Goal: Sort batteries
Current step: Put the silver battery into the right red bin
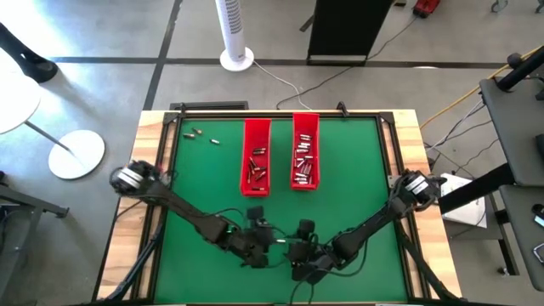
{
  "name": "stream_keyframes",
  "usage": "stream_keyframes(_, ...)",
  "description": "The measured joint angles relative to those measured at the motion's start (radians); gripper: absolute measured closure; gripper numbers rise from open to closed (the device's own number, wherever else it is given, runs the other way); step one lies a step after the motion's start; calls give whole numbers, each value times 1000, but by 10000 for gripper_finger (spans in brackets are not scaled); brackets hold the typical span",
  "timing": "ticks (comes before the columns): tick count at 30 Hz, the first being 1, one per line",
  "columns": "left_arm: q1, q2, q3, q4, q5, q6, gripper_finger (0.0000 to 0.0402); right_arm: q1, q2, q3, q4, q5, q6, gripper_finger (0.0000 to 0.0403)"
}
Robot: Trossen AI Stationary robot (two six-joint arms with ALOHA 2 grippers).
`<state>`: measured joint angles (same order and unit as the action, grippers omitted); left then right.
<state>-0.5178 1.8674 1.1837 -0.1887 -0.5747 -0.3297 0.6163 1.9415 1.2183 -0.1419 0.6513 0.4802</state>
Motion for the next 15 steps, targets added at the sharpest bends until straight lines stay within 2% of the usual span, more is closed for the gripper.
stream_keyframes(3, -41, -113, -113, -20, -184, -37, 228, -26, 0, -16, 23, -32, 26, 150)
stream_keyframes(6, -65, -246, -287, 35, -252, -132, 230, -39, 0, -60, 111, -53, 18, 159)
stream_keyframes(10, -91, -401, -523, 359, -232, -103, 236, -57, 0, -151, 271, -66, -3, 177)
stream_keyframes(13, -91, -472, -656, 658, -117, 17, 240, -85, 0, -209, 384, -108, -22, 189)
stream_keyframes(15, -91, -504, -722, 828, -79, 121, 243, -97, 0, -238, 453, -140, -32, 196)
